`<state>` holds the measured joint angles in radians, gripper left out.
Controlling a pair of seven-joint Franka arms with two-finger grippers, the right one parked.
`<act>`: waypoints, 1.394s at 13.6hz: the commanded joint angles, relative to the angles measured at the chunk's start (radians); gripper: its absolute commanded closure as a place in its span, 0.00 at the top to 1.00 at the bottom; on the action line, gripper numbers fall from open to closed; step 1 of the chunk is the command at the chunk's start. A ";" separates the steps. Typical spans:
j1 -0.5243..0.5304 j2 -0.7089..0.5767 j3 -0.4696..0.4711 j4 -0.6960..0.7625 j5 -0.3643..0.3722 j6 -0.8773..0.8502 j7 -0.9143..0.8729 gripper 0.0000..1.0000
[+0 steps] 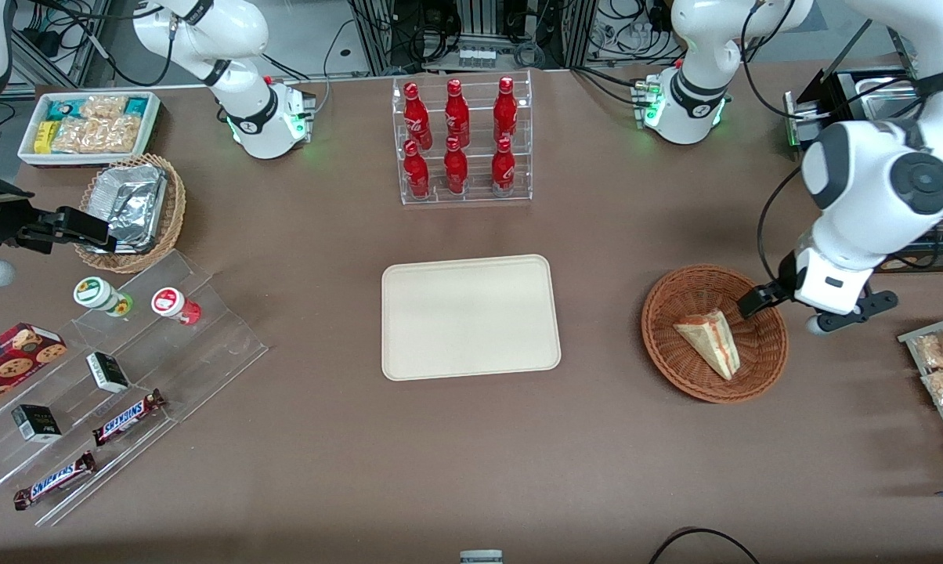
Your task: Place sandwich from basket to tray
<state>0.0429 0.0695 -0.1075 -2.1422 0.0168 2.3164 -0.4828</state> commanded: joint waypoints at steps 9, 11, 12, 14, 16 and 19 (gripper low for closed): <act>-0.055 0.145 0.002 -0.061 0.015 0.196 -0.191 1.00; -0.054 0.167 0.003 -0.061 0.015 0.202 -0.191 1.00; -0.054 0.174 0.003 -0.061 0.015 0.219 -0.191 1.00; -0.054 0.208 0.006 -0.061 0.015 0.251 -0.191 1.00; -0.054 0.236 0.008 -0.064 0.015 0.294 -0.191 1.00; -0.054 0.256 0.009 -0.062 0.015 0.313 -0.191 0.99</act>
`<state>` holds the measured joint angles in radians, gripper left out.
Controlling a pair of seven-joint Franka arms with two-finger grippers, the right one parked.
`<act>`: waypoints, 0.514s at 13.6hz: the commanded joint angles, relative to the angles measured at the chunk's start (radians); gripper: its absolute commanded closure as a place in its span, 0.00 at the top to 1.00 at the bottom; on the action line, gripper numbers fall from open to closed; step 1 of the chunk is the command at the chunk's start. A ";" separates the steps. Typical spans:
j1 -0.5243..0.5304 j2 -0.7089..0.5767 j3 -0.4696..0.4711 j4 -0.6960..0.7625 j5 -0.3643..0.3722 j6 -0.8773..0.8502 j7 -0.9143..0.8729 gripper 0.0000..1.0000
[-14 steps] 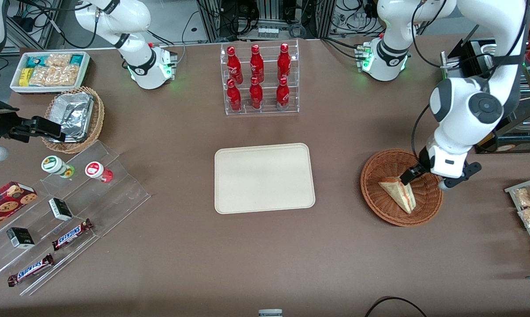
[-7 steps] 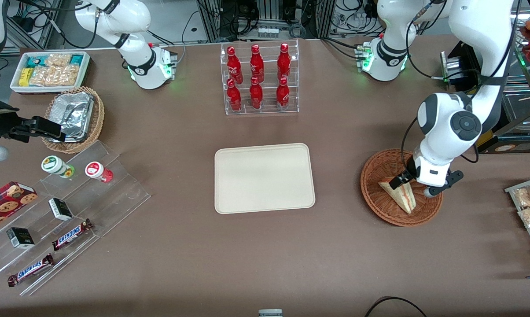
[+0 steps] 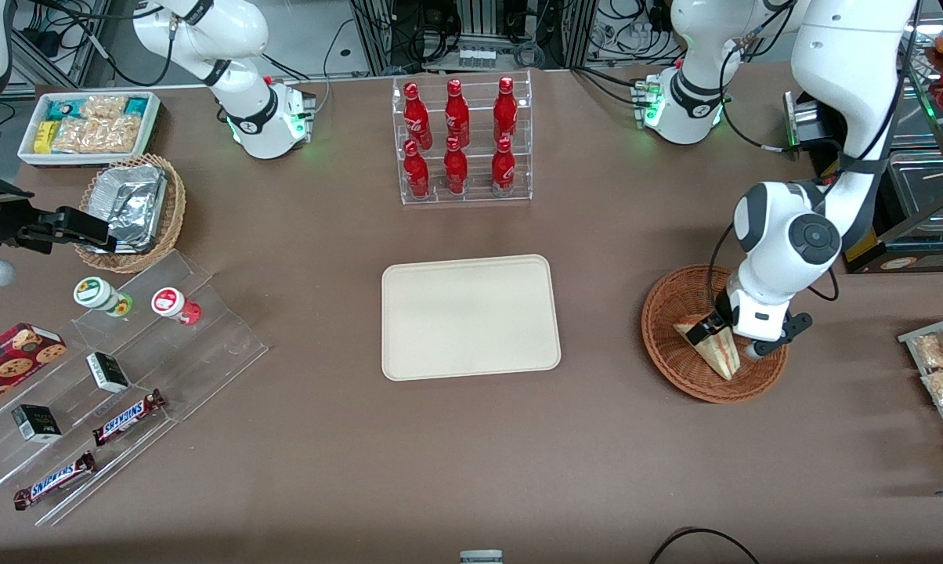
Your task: Place sandwich from basket to tray
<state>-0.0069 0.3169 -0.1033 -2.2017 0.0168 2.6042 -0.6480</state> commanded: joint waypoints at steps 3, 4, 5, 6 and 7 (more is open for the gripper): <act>-0.001 0.008 0.019 -0.004 0.015 0.024 -0.022 0.46; -0.002 0.004 0.019 -0.004 0.015 0.019 -0.019 0.29; -0.002 -0.005 0.019 -0.004 0.017 0.011 -0.021 0.20; -0.002 -0.025 0.019 -0.001 0.020 -0.012 -0.021 0.19; -0.002 -0.045 0.019 0.002 0.022 -0.053 -0.021 0.19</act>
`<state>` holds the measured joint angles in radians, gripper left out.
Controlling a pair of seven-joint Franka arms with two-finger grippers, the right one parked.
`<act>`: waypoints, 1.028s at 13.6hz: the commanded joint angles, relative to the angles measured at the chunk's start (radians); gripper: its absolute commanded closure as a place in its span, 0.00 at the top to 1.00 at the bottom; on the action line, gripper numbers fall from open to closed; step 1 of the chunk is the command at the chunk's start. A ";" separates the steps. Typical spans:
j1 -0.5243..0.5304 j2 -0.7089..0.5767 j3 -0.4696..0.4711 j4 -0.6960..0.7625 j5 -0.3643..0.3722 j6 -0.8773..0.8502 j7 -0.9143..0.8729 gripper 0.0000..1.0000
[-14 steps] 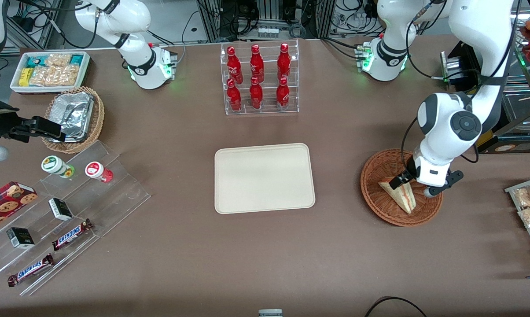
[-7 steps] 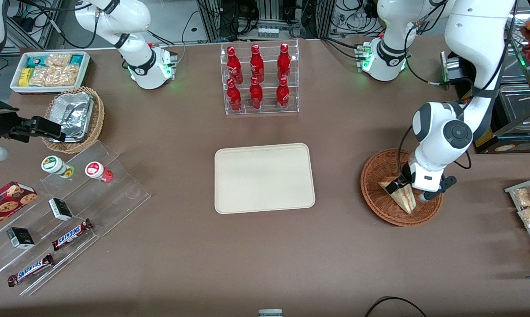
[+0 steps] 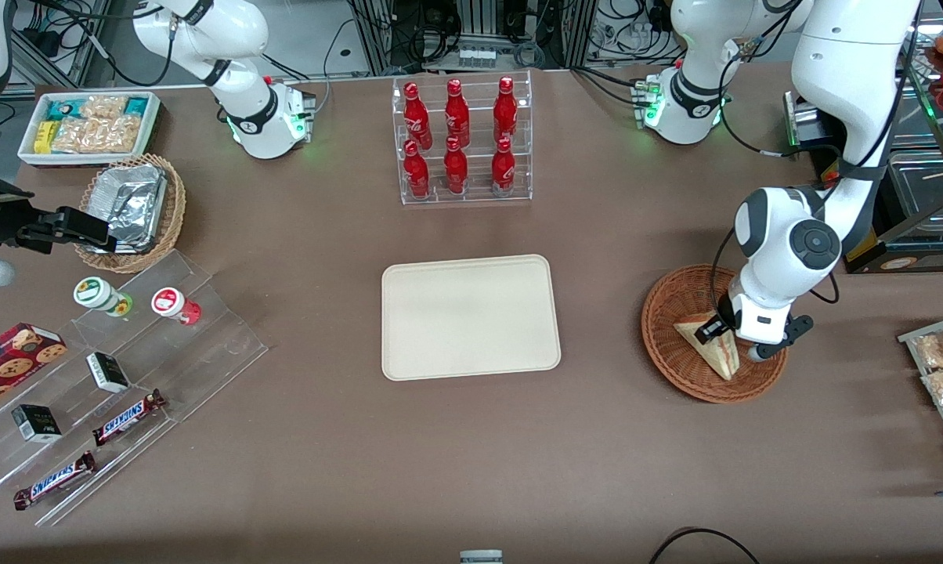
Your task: Place sandwich from basket to tray
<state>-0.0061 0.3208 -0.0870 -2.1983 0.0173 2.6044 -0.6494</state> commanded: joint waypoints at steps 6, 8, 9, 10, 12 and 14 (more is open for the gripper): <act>-0.073 -0.177 -0.028 0.165 0.086 -0.450 -0.021 0.20; -0.168 -0.143 -0.031 0.299 0.084 -0.567 -0.033 0.20; -0.219 -0.112 -0.031 0.363 0.086 -0.608 -0.041 0.21; -0.268 -0.083 -0.031 0.414 0.086 -0.637 -0.045 0.21; -0.352 -0.045 -0.031 0.474 0.084 -0.636 -0.068 0.21; -0.417 0.015 -0.031 0.532 0.082 -0.633 -0.075 0.21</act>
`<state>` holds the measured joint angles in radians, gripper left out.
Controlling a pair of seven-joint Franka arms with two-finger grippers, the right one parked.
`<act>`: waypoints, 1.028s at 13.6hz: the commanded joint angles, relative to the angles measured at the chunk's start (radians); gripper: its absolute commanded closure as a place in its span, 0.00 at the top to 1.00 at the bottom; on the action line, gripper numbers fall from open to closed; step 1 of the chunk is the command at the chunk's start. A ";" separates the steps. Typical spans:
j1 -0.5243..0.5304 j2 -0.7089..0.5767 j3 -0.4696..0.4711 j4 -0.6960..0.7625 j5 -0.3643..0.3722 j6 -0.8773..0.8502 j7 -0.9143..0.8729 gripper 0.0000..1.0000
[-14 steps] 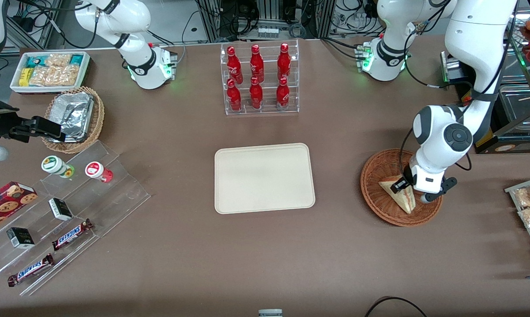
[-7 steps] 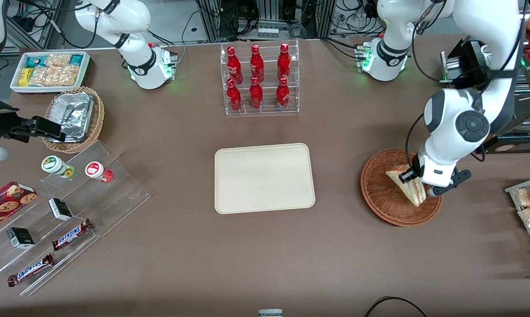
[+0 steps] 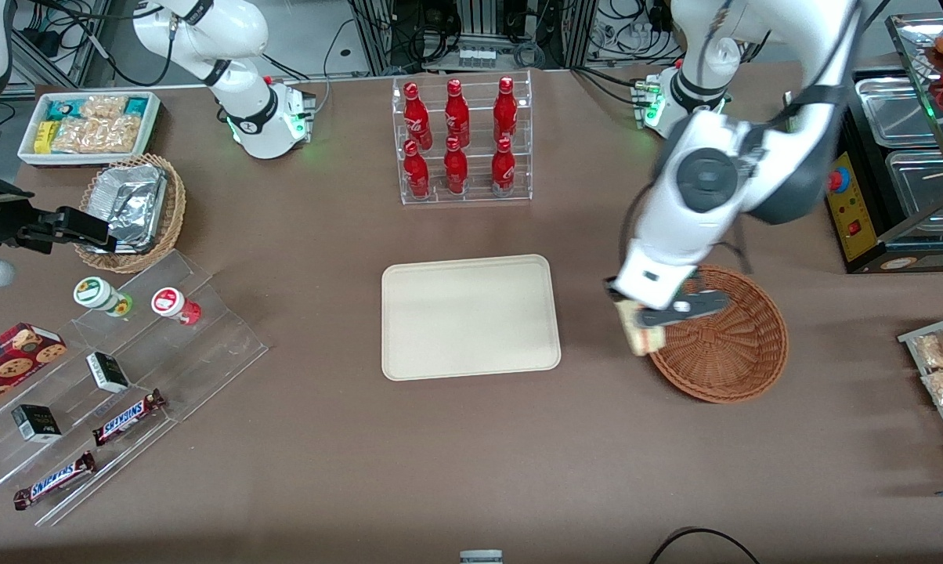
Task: Place sandwich from basket to tray
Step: 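Carry the held sandwich from the basket over the cream tray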
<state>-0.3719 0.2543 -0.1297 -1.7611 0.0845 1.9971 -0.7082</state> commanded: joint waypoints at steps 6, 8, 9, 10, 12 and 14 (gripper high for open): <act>-0.223 0.356 0.012 0.345 0.012 -0.014 -0.073 0.21; -0.260 0.417 0.012 0.382 0.012 0.032 -0.085 0.21; -0.271 0.437 0.012 0.382 0.002 0.078 -0.089 0.21; -0.280 0.465 0.010 0.384 0.001 0.125 -0.112 0.21; -0.327 0.503 0.012 0.393 0.006 0.167 -0.157 0.21; -0.349 0.529 0.012 0.402 0.009 0.167 -0.168 0.21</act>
<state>-0.6884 0.7510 -0.1298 -1.4062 0.0844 2.1706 -0.8449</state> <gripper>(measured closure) 0.789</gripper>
